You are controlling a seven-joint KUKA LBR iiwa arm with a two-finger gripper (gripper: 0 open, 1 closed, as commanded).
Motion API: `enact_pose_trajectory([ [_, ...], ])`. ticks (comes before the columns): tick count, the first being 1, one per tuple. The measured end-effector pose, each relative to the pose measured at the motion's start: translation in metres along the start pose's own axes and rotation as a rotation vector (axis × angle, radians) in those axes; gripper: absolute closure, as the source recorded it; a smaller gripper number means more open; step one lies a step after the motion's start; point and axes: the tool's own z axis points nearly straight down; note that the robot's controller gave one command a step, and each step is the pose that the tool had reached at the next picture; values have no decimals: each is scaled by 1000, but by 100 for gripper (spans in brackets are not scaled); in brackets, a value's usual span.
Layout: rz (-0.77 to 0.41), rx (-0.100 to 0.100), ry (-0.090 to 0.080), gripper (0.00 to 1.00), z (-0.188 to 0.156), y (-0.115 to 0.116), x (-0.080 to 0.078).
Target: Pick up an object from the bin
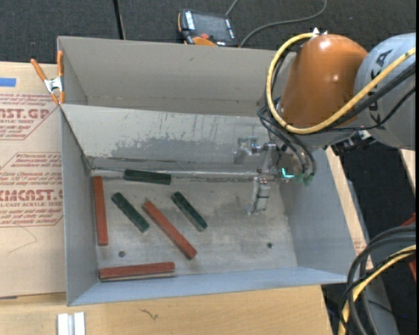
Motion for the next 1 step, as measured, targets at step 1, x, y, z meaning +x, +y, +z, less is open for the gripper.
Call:
enact_pose_trajectory([
  [1, -169, -1, -2, 0, 100, 80, -22],
])
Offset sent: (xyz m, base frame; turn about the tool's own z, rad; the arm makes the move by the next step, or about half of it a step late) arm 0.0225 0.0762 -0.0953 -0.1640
